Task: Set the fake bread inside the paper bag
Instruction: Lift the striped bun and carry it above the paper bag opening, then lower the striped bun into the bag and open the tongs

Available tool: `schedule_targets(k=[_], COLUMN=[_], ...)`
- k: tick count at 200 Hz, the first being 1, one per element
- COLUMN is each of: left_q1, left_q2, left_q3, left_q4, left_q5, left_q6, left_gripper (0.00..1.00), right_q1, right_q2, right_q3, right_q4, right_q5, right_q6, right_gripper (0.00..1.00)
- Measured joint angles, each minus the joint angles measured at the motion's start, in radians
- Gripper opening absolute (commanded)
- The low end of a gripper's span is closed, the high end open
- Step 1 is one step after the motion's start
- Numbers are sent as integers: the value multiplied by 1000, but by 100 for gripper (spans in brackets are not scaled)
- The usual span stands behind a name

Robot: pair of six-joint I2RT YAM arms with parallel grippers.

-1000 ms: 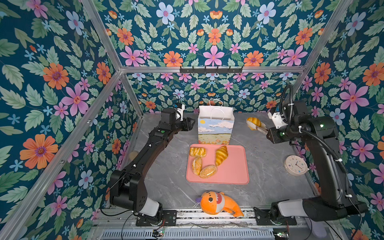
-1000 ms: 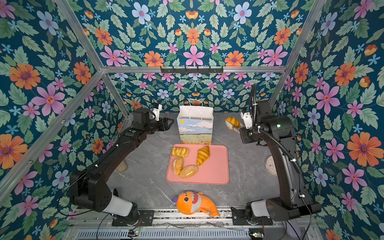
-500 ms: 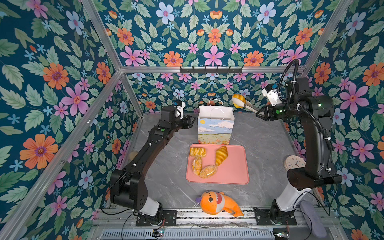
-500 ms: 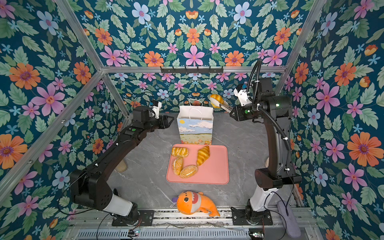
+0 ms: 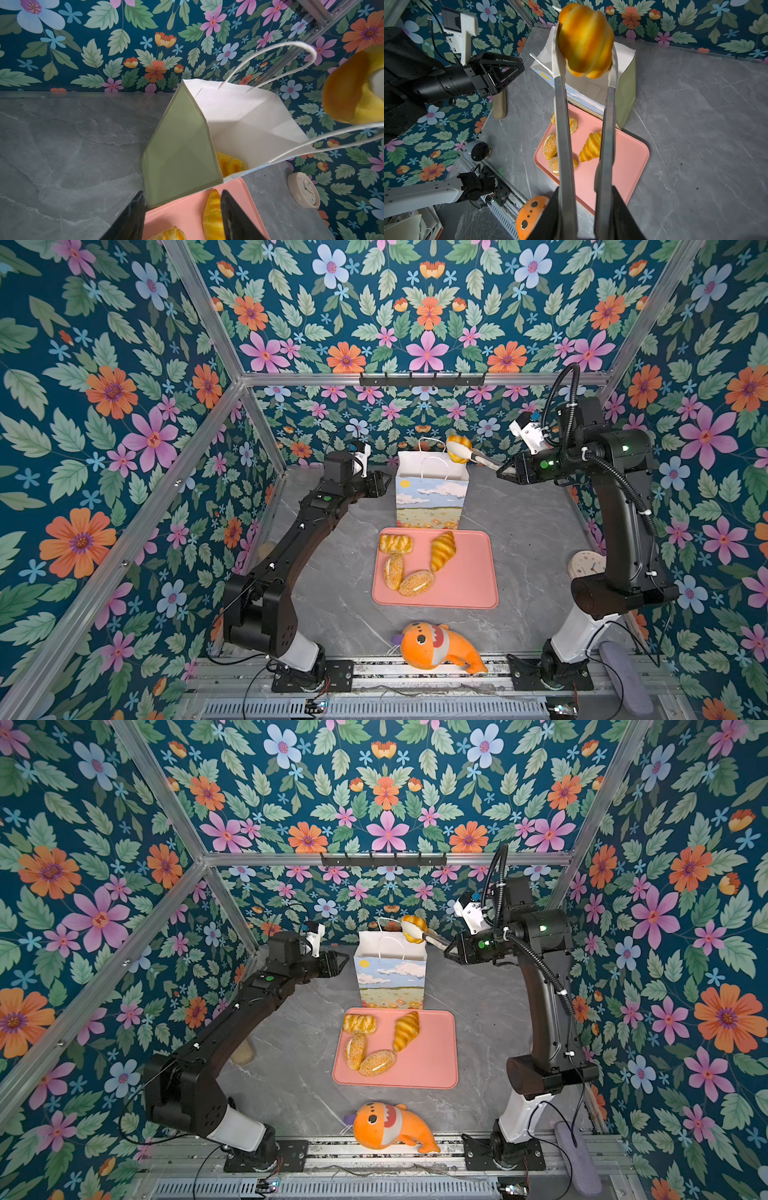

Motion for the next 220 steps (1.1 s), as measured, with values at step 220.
schedule_targets(k=[220], left_q1=[0], left_q2=[0], left_q3=[-7], left_q4=[-11], left_q5=[4], left_q6=[-6], left_gripper=[59], right_q1=[132], right_q2=[134], right_q3=[53], right_q4=[-11], right_q5=[137], right_q6=[0], right_gripper=[28])
